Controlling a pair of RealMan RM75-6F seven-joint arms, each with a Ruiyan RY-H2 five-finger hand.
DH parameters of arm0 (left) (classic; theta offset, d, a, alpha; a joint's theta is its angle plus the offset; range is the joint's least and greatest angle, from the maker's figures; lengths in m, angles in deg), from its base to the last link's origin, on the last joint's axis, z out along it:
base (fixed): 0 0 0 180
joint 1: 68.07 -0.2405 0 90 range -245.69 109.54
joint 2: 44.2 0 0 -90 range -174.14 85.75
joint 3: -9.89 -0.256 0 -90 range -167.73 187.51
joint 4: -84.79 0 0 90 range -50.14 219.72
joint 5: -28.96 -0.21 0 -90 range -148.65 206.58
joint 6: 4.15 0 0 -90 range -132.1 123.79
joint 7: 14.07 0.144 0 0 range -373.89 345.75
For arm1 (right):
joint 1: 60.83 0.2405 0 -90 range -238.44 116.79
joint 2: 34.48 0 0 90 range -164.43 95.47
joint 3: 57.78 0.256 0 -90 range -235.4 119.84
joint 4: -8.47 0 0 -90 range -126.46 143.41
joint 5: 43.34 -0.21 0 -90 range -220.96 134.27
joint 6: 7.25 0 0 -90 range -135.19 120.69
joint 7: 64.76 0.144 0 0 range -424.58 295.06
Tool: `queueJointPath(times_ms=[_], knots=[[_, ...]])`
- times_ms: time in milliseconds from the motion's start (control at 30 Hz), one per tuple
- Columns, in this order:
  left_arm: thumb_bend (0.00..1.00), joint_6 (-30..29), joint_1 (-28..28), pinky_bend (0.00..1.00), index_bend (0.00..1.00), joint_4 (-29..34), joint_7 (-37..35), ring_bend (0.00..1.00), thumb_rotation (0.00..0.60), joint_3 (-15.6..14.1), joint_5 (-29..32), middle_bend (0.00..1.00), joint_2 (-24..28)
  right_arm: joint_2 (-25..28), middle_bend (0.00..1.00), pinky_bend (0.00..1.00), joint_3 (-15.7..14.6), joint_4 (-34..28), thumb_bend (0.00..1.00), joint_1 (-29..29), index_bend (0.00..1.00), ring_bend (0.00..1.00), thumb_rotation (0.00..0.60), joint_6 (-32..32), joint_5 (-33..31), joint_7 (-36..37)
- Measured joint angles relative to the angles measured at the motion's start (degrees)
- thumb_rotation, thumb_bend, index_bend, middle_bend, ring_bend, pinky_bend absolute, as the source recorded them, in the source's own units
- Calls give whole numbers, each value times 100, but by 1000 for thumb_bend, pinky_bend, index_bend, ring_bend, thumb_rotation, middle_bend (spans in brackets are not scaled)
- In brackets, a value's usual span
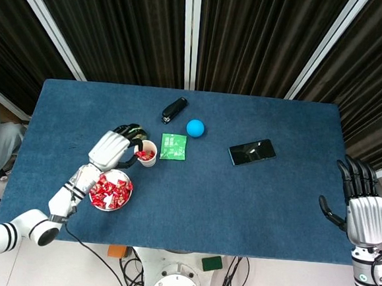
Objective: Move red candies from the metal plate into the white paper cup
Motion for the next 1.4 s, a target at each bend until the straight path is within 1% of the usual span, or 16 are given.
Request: queueJointPath(times_ms=[200, 267, 300, 367, 400, 433, 467, 667, 767, 900, 1033, 1133, 1233, 1400], knots=[[409, 162, 196, 223, 535, -461, -55, 119, 600, 31, 149, 244, -319, -14, 0, 0, 6, 44, 317, 4, 0, 0, 600, 26, -37, 35], [410, 182, 232, 223, 521, -578, -74, 119, 600, 30, 182, 243, -396, -21, 0, 0, 8, 61, 317, 8, 0, 0, 600, 35, -47, 52], [409, 193, 245, 223, 499, -628, -83, 119, 600, 30, 199, 239, -425, -24, 0, 0, 9, 69, 317, 9, 0, 0, 600, 36, -49, 59], [397, 228, 281, 220, 362, -739, -112, 119, 600, 23, 231, 211, -484, -28, 0, 0, 11, 84, 317, 8, 0, 0, 600, 32, -54, 77], [388, 238, 293, 219, 311, -778, -128, 119, 600, 15, 237, 202, -502, -29, 0, 0, 13, 91, 316, 6, 0, 0, 600, 29, -58, 82], [377, 235, 301, 217, 275, -809, -154, 119, 600, 0, 236, 196, -518, -28, 0, 0, 15, 96, 317, 4, 0, 0, 600, 26, -64, 85], [371, 221, 300, 216, 258, -817, -169, 118, 600, -13, 229, 195, -522, -27, 0, 0, 17, 105, 317, 3, 0, 0, 600, 26, -72, 92], [370, 28, 205, 215, 252, -702, -185, 118, 600, -125, 140, 195, -411, -38, 0, 0, 18, 118, 317, 14, 0, 0, 600, 46, -78, 123], [370, -170, 63, 214, 299, -487, -170, 118, 600, -213, 76, 195, -255, -58, 0, 0, 9, 138, 317, 22, 0, 0, 600, 56, -68, 139], [370, -467, -243, 213, 329, -20, -170, 119, 600, -476, -84, 199, 73, -74, 0, 0, 10, 177, 317, 33, 0, 0, 600, 72, -74, 157], [369, -754, -623, 210, 340, 414, -112, 118, 600, -982, -406, 207, 402, -110, 0, 0, -4, 200, 317, 57, 0, 0, 600, 109, -61, 162], [370, -873, -835, 210, 340, 556, -75, 118, 600, -1314, -662, 207, 498, -135, 0, 0, -29, 205, 317, 64, 0, 0, 600, 116, -25, 139], [371, -920, -951, 211, 321, 532, -39, 118, 600, -1548, -899, 207, 486, -130, 0, 0, -38, 189, 317, 59, 0, 0, 600, 109, -13, 102], [371, -974, -1041, 211, 308, 208, -78, 118, 600, -1638, -1059, 207, 235, -107, 0, 0, -52, 138, 317, 48, 0, 0, 600, 94, 13, 39]])
